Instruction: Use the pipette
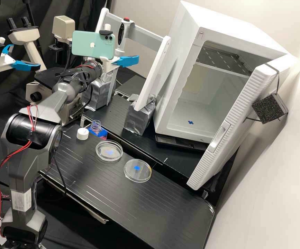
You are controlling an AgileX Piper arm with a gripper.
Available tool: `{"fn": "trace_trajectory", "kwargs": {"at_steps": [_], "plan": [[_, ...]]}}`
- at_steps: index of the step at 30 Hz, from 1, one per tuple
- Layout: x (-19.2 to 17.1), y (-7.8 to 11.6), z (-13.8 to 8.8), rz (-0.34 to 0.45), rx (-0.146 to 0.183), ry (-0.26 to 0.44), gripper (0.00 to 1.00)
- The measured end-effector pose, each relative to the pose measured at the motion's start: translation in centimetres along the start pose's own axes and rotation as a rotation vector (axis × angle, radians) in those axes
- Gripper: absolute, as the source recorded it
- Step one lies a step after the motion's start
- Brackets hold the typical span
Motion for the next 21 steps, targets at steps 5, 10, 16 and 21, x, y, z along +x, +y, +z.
{"fn": "trace_trajectory", "kwargs": {"at_steps": [5, 10, 16, 21], "plan": [[0.0, 0.0, 0.0, 0.0, 0.0, 0.0, 0.0], [0.09, 0.16, 0.33, 0.002, 0.006, -0.007, 0.0], [0.12, 0.18, 0.42, -0.002, 0.002, -0.005, 0.0], [0.12, 0.15, 0.39, -0.005, 0.001, -0.003, 0.0]]}}
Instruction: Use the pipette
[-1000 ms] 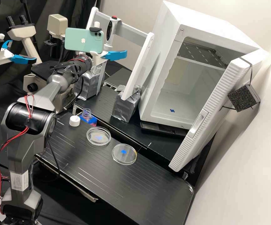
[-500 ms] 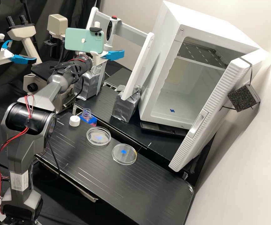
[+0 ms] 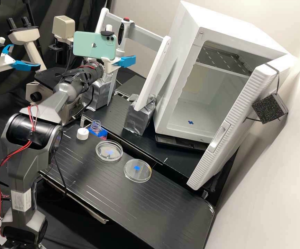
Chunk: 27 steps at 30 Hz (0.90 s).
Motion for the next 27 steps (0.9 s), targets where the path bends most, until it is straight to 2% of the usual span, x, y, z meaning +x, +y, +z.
{"fn": "trace_trajectory", "kwargs": {"at_steps": [27], "plan": [[-0.59, 0.7, -0.43, 0.01, 0.006, 0.018, 0.0]]}}
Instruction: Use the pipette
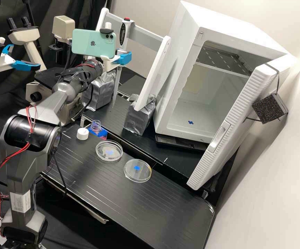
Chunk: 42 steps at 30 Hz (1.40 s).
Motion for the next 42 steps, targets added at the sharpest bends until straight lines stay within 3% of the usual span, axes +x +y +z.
{"fn": "trace_trajectory", "kwargs": {"at_steps": [11, 15, 20, 31, 33, 35, 36, 42], "plan": [[0.0, 0.0, 0.0, -0.001, 0.003, 0.001, 0.0], [-0.1, 0.1, -0.4, -0.015, 0.071, 0.022, 0.0], [-0.3, 1.0, -0.7, -0.033, 0.129, 0.064, 0.0], [-0.7, 5.3, 0.3, 0.084, 0.199, 0.076, 0.0], [-1.3, 5.5, 0.5, 0.091, 0.189, 0.086, 0.0], [-2.1, 5.6, 0.8, 0.09, 0.216, 0.093, 0.0], [-2.6, 5.5, 1.0, 0.088, 0.202, 0.099, 0.0], [-6.0, 4.2, 2.6, 0.048, 0.256, 0.113, 0.0]]}}
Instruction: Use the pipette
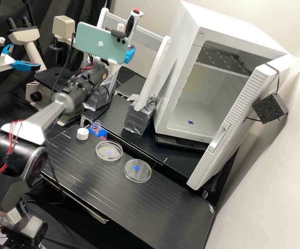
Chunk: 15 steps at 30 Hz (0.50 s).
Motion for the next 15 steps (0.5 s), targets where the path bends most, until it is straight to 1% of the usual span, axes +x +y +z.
{"fn": "trace_trajectory", "kwargs": {"at_steps": [1, 2, 5, 9, 11, 12, 15], "plan": [[-0.5, -0.1, 0.3, 0.003, 0.014, -0.002, 0.0], [-1.0, -0.2, 0.4, 0.012, 0.019, 0.0, 0.0], [-2.7, -0.9, 1.5, 0.029, 0.022, -0.007, 0.0], [-3.9, -1.3, 2.1, 0.07, 0.04, -0.002, 0.0], [-4.2, -1.5, 2.4, 0.09, 0.038, -0.001, 0.0], [-4.5, -1.7, 2.6, 0.098, 0.03, 0.002, 0.0], [-4.8, -2.1, 2.9, 0.109, 0.022, 0.002, 0.0]]}}
